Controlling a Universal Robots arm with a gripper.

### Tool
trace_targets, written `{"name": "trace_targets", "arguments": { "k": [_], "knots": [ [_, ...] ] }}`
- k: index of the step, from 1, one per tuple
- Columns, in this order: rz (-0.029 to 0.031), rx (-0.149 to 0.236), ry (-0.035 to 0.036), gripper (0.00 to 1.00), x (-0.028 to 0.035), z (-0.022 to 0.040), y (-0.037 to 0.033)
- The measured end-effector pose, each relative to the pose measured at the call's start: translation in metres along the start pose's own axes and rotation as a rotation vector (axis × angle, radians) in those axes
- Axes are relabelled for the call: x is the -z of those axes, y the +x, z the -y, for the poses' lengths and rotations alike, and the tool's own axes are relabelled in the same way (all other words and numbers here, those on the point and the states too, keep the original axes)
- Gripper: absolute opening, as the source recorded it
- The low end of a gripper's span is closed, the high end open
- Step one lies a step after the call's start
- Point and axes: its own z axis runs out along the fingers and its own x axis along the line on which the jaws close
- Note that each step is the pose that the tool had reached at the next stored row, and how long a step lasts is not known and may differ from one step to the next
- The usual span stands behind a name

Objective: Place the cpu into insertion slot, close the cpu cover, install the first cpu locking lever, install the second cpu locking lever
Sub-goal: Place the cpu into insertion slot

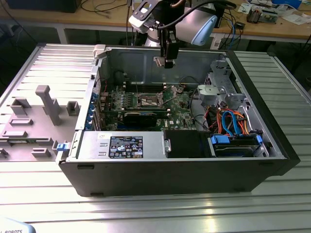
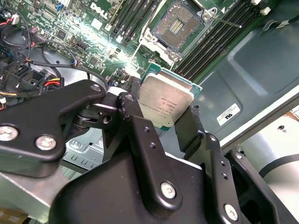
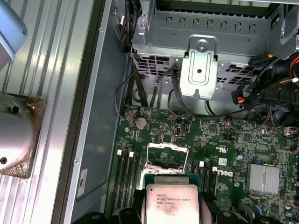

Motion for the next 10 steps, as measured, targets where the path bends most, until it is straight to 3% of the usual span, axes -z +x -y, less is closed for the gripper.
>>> {"name": "trace_targets", "arguments": {
  "k": [6, 10],
  "knots": [
    [0.0002, -0.002, -0.0001, 0.54, 0.0, 0.0, 0.0],
    [0.0026, -0.029, -0.0006, 0.54, -0.0001, 0.0, 0.0]
  ]
}}
